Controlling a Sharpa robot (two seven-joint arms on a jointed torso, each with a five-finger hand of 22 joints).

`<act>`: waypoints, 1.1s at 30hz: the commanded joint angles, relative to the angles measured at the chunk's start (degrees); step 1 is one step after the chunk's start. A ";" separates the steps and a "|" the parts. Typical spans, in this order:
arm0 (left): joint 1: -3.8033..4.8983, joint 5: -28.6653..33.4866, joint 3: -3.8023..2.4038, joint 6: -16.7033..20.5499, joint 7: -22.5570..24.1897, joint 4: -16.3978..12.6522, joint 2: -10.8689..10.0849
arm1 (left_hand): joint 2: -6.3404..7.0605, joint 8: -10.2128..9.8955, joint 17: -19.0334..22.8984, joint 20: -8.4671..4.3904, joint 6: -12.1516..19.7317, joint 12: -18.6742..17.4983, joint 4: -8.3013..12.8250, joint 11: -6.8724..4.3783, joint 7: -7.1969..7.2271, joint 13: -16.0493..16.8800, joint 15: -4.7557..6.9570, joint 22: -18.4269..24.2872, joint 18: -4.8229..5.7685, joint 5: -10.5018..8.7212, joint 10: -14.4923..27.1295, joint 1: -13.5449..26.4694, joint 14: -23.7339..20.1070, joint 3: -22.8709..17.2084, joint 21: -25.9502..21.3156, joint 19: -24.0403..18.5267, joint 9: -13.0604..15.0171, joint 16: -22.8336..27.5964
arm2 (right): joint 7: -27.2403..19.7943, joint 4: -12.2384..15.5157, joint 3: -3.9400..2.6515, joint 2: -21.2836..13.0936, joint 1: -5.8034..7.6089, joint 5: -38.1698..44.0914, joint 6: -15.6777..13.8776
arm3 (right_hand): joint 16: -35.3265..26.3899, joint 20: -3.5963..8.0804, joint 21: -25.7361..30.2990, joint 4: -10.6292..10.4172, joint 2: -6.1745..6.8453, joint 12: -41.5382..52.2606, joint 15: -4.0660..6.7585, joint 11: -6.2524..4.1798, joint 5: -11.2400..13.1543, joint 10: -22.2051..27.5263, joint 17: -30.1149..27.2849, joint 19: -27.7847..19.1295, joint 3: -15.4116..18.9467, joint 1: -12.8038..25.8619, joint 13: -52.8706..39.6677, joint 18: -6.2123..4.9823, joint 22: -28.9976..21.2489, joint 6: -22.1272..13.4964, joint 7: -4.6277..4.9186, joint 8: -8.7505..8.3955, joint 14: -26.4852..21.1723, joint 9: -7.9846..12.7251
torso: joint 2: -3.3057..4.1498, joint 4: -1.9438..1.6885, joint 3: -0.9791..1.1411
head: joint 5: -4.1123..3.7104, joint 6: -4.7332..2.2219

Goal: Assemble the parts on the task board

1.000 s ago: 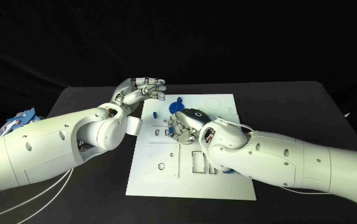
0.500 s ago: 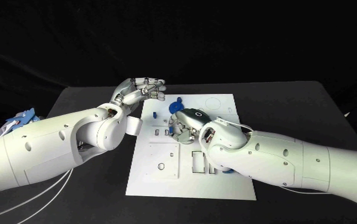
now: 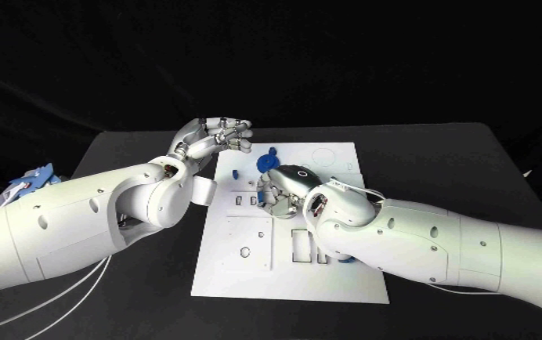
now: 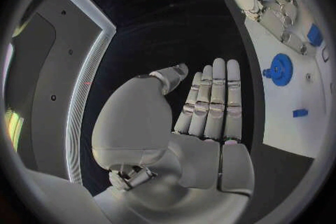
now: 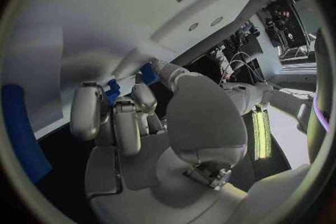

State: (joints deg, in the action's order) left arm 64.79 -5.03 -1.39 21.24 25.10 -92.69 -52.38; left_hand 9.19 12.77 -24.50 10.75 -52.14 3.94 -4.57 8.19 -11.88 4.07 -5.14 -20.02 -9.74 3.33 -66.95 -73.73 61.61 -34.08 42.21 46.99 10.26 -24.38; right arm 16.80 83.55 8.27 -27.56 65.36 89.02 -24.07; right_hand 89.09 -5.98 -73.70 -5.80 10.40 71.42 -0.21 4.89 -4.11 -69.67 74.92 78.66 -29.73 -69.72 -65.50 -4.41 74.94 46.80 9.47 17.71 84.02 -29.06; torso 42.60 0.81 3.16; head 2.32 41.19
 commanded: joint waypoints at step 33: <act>0.18 -26.92 -0.03 -13.10 -27.29 9.18 2.97 | -0.07 13.94 -32.60 -3.70 5.04 36.08 -10.49 -3.20 2.36 25.20 4.06 -15.86 -0.10 -0.18 8.28 5.56 16.06 9.62 23.90 9.49 6.30 -45.29 | -21.88 7.43 -0.66 -15.07 7.24 -39.61 -10.29 | -2.69 -1.82 8.93 -9.85 -3.60 -2.15 -1.63 1.29 -8.70 7.25 4.92 -4.59 15.79 -14.00 6.76 -1.71 -4.04 -4.26 1.63 -0.36 3.13 7.46 | -2.31 0.88 -0.96 | 1.45 -0.40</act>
State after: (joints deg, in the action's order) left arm 64.87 -22.17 -1.40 15.30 8.25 -83.89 -49.84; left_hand 8.97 25.90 -56.15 7.08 -47.14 38.95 -14.59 5.36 -9.87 28.65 -1.22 -35.01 -9.73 3.33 -58.82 -68.69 77.05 -24.59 65.43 55.86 16.19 -68.77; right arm 0.58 91.28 7.60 -42.38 72.43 63.68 -34.30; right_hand 86.52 -7.90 -65.01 -15.65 6.73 69.31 -2.26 6.25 -12.66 -62.63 74.91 74.25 -13.71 -83.34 -58.78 -5.31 70.88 42.19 11.05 17.22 84.03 -21.65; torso 40.81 1.50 2.46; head 3.36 40.67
